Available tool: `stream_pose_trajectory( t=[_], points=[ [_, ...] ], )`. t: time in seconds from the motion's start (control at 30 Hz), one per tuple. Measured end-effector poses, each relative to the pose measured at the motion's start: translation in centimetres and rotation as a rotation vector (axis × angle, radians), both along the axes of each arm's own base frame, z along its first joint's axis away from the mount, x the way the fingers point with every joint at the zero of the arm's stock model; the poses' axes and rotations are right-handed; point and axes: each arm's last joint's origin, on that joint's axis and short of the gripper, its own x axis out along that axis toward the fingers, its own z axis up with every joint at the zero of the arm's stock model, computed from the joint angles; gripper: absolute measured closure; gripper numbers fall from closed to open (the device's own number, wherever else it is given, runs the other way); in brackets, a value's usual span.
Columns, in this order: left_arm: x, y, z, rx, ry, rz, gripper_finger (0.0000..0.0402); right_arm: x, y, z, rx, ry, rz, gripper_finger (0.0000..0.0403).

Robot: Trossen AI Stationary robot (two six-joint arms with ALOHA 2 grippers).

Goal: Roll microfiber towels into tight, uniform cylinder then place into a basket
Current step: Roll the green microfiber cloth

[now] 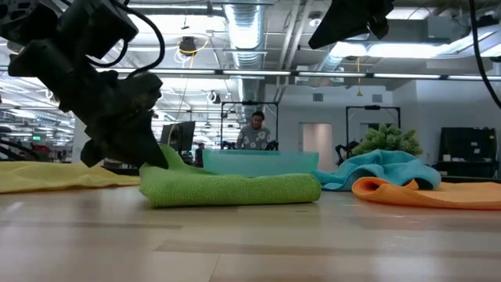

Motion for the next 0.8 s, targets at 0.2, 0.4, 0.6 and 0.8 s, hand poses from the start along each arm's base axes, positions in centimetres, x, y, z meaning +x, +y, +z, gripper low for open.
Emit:
stream_pose_trajectory(
  t=[0.2, 0.4, 0.6, 0.8],
  points=[
    [0.2, -0.2, 0.2, 0.012, 0.026, -0.105, 0.0392, 1.0, -1.1, -1.2, -0.039, 0.067, -0.012, 0.0372],
    [1.4, -0.8, 1.6, 0.046, -0.006, -0.207, 0.0399, 2.8, -2.9, -2.9, -0.023, 0.151, 0.022, 0.0329],
    [2.0, -1.5, 2.5, 0.056, 0.034, -0.279, 0.0399, 4.9, -4.8, -4.6, 0.043, 0.237, 0.214, 0.0274],
    [2.0, -3.3, 3.5, 0.124, 0.08, -0.349, 0.04, 7.0, -6.0, -5.8, -0.04, 0.241, 0.432, 0.0236]
  ],
)
